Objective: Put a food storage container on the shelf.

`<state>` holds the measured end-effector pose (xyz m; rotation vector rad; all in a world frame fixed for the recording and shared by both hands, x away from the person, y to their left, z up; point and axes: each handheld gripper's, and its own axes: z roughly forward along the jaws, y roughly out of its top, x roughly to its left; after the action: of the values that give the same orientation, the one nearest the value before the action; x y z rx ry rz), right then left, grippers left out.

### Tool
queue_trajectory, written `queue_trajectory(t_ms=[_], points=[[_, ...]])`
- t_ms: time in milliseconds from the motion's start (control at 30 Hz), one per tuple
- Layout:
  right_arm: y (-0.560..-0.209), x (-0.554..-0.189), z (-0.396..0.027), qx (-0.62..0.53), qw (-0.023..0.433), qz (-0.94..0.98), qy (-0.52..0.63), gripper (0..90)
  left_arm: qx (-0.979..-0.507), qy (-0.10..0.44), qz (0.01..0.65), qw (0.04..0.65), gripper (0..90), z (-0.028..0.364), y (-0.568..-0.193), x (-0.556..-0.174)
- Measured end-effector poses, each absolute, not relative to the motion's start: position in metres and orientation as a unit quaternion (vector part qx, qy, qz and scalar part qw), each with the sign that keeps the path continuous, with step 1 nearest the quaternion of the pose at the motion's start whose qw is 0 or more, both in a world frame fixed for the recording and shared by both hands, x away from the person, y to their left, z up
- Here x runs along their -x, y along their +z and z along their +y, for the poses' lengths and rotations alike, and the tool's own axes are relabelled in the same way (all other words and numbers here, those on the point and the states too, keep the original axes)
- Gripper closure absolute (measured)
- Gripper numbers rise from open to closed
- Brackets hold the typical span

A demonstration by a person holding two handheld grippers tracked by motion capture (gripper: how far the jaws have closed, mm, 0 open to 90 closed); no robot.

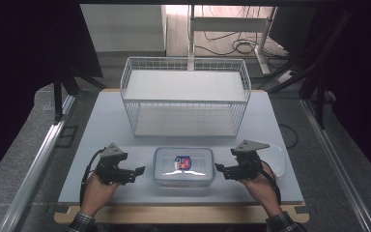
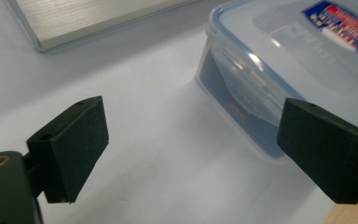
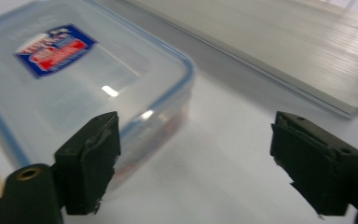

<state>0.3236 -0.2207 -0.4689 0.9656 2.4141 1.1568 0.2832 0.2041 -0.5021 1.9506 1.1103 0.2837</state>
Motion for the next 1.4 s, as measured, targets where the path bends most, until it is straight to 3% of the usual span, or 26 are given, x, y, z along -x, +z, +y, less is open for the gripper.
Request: queue_trajectory(t_ms=[333, 567, 733, 967, 1133, 1267, 1400], points=[[-0.47, -0.319, -0.21, -0.307, 0.107, 0.848, 0.419, 9.8, -0.797, 0.1, 0.417, 0.426, 11.7, 0.188, -0.498, -0.283], [-0.469, -0.314, -0.199, -0.307, 0.104, 0.85, 0.415, 5.4, -0.804, 0.06, 0.401, 0.435, 3.6, 0.171, -0.492, -0.284], [-0.467, -0.316, -0.195, -0.335, 0.083, 0.84, 0.418, 2.0, -0.797, 0.037, 0.396, 0.454, 3.1, 0.163, -0.487, -0.289], [-0.472, -0.32, -0.189, -0.353, 0.047, 0.838, 0.414, 5.1, -0.803, 0.03, 0.398, 0.442, 6.2, 0.16, -0.496, -0.307], [-0.484, -0.328, -0.185, -0.362, 0.029, 0.841, 0.402, 4.3, -0.809, -0.013, 0.384, 0.444, 3.0, 0.154, -0.507, -0.316], [-0.495, -0.338, -0.185, -0.374, -0.032, 0.833, 0.407, 2.8, -0.805, -0.059, 0.382, 0.449, 0.5, 0.147, -0.516, -0.322], [-0.5, -0.342, -0.184, -0.383, -0.067, 0.826, 0.408, 2.7, -0.802, -0.071, 0.384, 0.452, 0.0, 0.148, -0.519, -0.322]])
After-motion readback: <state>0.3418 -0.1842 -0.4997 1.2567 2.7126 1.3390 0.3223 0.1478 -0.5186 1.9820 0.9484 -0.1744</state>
